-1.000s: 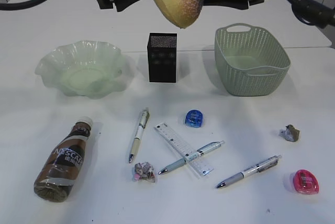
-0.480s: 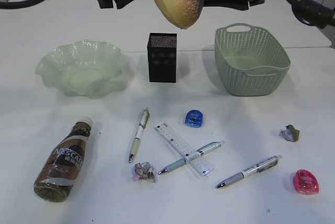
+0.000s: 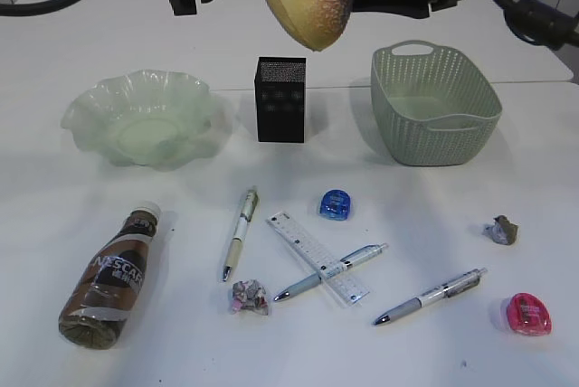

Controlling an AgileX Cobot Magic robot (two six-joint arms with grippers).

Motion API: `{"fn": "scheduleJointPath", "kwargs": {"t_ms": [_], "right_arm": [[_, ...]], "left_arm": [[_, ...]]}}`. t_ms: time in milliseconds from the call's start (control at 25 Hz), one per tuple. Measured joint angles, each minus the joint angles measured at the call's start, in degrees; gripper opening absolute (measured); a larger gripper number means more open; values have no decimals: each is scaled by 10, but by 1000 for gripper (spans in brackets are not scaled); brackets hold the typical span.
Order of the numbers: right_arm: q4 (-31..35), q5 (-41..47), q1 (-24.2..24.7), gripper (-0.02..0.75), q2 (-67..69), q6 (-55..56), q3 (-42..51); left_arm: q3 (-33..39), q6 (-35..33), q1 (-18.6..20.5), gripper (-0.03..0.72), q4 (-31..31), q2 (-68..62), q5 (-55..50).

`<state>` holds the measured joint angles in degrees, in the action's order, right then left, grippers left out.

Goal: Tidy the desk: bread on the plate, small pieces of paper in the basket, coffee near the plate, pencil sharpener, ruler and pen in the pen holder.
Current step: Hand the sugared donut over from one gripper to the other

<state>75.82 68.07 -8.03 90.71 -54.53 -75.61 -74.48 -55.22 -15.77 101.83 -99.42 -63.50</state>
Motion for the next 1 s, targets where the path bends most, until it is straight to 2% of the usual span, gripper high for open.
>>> {"fn": "scheduleJointPath", "kwargs": {"t_ms": [480,640,760,800,840,1000], "right_arm": [[0,0,0,293,0,5,0],[0,2,0,375,0,9,0],[0,3,0,487,0,16,0],[0,3,0,487,0,16,0],[1,4,0,552,0,22,0],[1,5,0,616,0,31,0]], "left_arm": [[0,0,0,256,0,0,-4],[0,0,0,256,0,0,-9],[0,0,0,256,0,0,-10],[0,0,0,256,0,0,-10],[0,0,0,256,0,0,-10],[0,0,0,255,0,0,-10]]}}
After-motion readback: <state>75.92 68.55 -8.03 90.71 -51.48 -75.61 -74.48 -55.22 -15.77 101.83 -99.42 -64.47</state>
